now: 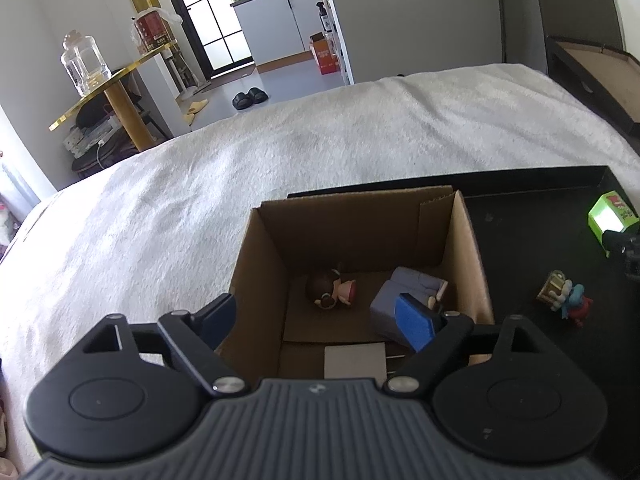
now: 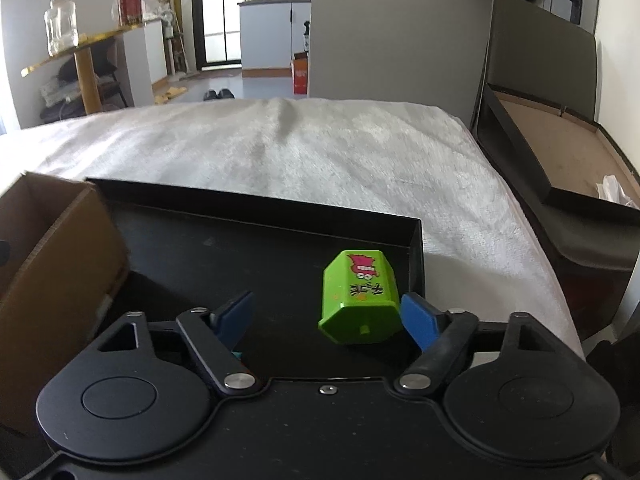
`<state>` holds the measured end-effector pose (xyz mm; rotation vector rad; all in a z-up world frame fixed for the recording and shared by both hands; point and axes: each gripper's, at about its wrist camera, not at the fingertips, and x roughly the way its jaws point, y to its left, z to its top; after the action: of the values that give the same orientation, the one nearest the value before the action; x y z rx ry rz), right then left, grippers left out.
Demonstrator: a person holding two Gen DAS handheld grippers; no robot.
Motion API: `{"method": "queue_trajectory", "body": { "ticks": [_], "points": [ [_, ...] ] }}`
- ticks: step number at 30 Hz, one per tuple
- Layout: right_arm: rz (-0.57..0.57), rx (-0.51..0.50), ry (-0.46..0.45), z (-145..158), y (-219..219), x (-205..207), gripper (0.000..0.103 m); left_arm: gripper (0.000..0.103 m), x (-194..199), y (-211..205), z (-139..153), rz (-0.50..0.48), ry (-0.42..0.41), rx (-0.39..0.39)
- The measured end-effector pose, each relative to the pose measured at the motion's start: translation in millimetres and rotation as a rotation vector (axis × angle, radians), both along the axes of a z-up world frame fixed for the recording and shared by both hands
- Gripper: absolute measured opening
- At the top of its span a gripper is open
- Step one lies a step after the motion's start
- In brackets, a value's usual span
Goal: Organize rigid objects
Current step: 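Move the right gripper to the green hexagonal box and grasp it, then carry the green hexagonal box into the cardboard box and release it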
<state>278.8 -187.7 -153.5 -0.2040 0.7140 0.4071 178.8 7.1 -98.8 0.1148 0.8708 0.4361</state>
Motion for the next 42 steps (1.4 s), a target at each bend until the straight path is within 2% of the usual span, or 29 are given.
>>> {"method": "queue_trajectory", "body": {
  "ticks": [15,16,17,19,29,42],
  "points": [
    [0.000,-0.154,-0.008,-26,12,19,0.073,0.086,6,0,-18,0.018,0.053,0.004],
    [0.003,-0.173,0.000,-29,14,20,0.071,0.086,6,0,-18,0.013,0.054,0.001],
    [0.006,-0.192,0.008,-32,16,21,0.059,0.086,5,-1,-18,0.007,0.056,-0.001],
    [0.012,-0.215,0.019,-34,17,22,0.056,0.086,5,-3,-19,0.001,0.058,0.000],
    [0.001,-0.177,0.026,-20,8,5,0.055,0.086,2,-5,-18,-0.009,0.052,-0.017],
    [0.030,-0.081,0.003,16,14,-12,0.054,0.086,-8,8,-6,0.011,0.019,-0.007]
  ]
}}
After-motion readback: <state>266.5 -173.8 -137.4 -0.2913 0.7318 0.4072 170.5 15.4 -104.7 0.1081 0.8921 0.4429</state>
